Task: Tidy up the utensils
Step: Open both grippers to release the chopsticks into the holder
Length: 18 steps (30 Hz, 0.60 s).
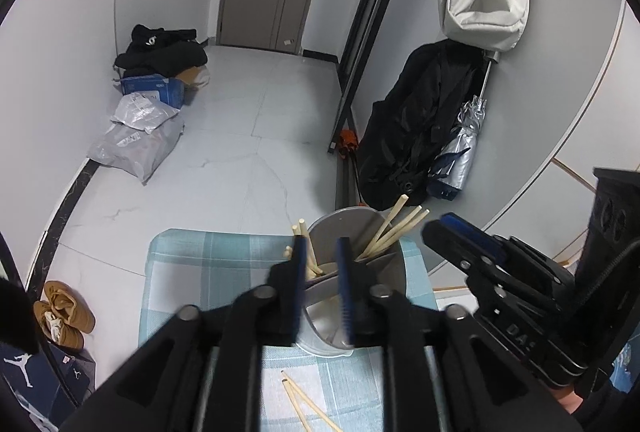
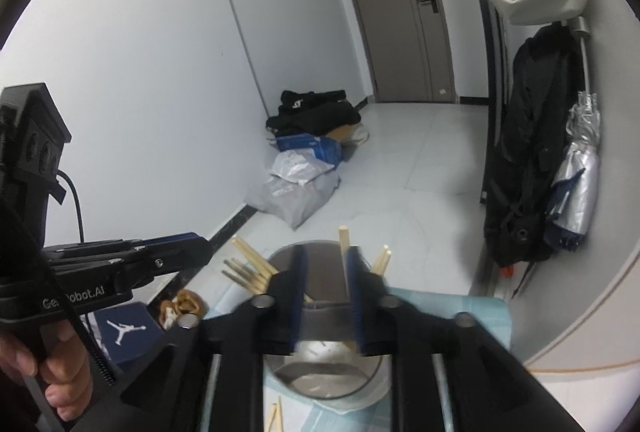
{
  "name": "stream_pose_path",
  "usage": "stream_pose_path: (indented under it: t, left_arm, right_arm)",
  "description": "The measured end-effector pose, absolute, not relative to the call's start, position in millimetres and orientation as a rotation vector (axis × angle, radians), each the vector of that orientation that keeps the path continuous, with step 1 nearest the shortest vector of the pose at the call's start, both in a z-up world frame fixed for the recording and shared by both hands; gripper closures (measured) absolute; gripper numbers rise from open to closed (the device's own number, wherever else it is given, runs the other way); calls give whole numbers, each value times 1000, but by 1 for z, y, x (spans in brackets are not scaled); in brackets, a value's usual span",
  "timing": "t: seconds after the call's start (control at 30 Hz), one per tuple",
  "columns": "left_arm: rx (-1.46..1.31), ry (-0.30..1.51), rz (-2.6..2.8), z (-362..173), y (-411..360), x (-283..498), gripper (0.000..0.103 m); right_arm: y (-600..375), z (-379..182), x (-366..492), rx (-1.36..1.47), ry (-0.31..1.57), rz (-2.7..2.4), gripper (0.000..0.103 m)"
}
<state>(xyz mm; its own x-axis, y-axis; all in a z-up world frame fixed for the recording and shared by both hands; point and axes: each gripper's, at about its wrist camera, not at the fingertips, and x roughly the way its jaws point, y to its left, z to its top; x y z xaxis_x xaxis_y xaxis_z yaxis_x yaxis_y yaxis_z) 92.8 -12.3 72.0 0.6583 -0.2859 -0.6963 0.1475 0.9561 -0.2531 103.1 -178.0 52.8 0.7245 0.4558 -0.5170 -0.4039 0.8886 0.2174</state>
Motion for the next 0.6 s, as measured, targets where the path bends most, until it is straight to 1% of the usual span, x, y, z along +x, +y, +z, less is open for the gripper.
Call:
stream_pose_path:
  t: [0.03, 0.07, 0.1, 0.13, 0.17, 0.23, 0.3, 0.37, 0.4, 0.43, 0.47, 0.6]
  left_arm:
    - [-181, 805, -242, 74, -12, 89, 76]
    - [-183, 789, -237, 75, -12, 85, 68]
    - [-185, 777, -232, 77, -11, 82, 64]
    - [-185, 760, -221, 80, -11, 78, 56]
    - [-190, 737, -210, 83, -10, 71, 53]
    - [-202, 709, -201, 86, -7, 63, 52]
    - [-205, 696, -184, 87, -7, 57, 45]
    - [-209, 683, -172, 85, -6, 51, 34]
    - [-215, 669, -172, 84, -6, 46, 31]
    - [-212, 652, -156, 83, -5, 40, 26]
    - [-208, 639, -135, 81, -5, 36, 23]
    - [-221, 626, -94, 74, -3, 25, 22]
  right_arm:
    - [-180, 55, 98, 92, 581, 470, 76]
    - [-181, 58, 92, 90, 566, 465, 71]
    - [-183, 60, 88, 94, 551, 464, 68]
    - [-185, 63, 81, 99, 533, 462, 59]
    - [-187, 65, 75, 100, 515, 456, 55]
    - [-189, 69, 65, 99, 493, 446, 54]
    - [-189, 70, 58, 97, 489, 441, 50]
    - [-191, 69, 47, 97, 471, 405, 37]
    - [-193, 68, 40, 98, 459, 395, 35]
    - [-194, 68, 35, 99, 451, 391, 35]
    - [-194, 66, 29, 100, 445, 387, 35]
    - [-196, 61, 13, 107, 443, 382, 33]
